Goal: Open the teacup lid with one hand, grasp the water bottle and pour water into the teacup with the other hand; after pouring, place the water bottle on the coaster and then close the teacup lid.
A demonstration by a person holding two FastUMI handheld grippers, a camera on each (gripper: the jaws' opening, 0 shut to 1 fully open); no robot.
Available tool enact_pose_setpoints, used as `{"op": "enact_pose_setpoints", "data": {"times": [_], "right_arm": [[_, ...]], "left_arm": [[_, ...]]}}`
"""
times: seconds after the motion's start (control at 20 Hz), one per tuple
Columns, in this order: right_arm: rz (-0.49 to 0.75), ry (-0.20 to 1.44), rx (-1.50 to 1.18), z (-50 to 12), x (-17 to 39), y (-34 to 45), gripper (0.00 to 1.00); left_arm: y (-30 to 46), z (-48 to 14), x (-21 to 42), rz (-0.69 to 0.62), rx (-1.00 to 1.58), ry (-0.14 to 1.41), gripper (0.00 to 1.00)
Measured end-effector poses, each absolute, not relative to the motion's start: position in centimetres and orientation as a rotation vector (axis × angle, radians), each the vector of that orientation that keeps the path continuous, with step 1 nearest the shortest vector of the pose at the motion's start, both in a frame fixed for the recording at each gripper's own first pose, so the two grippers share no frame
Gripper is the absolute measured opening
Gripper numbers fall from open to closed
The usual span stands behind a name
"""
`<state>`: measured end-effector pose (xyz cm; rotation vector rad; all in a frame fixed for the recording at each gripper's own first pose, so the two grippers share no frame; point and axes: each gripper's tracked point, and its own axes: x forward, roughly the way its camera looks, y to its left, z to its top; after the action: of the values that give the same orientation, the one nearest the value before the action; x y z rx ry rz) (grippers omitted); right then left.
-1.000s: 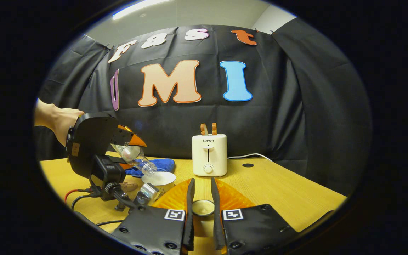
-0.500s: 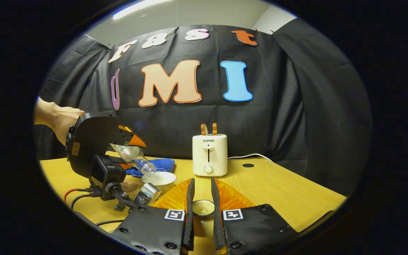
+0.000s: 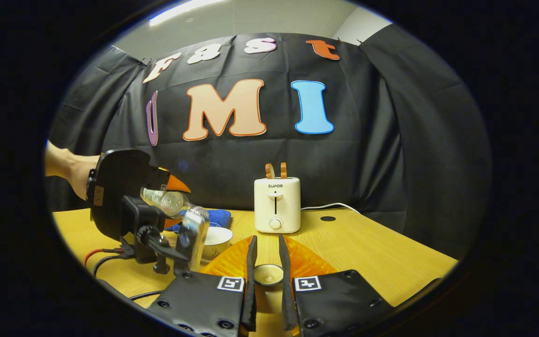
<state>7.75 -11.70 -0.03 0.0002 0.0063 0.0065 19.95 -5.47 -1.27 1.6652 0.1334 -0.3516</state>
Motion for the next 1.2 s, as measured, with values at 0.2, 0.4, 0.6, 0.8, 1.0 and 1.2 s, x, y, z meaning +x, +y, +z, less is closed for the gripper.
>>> {"op": "enact_pose_setpoints", "data": {"times": [0.2,0.4,0.6,0.8,1.0,1.2], "right_arm": [[0.006,0.007,0.001,0.0,7.7,-11.7,0.25],[0.003,0.006,0.001,0.0,7.8,-11.8,0.25],[0.003,0.004,-0.004,0.0,7.7,-11.8,0.25],[0.003,0.005,-0.003,0.1,7.8,-11.8,0.25],[0.003,0.004,-0.005,0.0,7.8,-11.7,0.25],[0.003,0.005,-0.005,0.0,7.7,-11.7,0.25]], "left_arm": [[-5.3,-1.0,19.1,-0.310,1.355,0.088,0.66],[-4.4,0.8,17.6,-0.244,0.823,0.032,0.63],[-4.4,1.5,18.1,-0.222,0.348,0.035,0.65],[-4.5,0.5,19.5,-0.204,0.056,0.034,0.65],[-4.3,-0.4,20.7,-0.157,-0.018,0.036,0.66],[-4.1,-0.8,21.2,-0.155,-0.014,0.020,0.66]]}}
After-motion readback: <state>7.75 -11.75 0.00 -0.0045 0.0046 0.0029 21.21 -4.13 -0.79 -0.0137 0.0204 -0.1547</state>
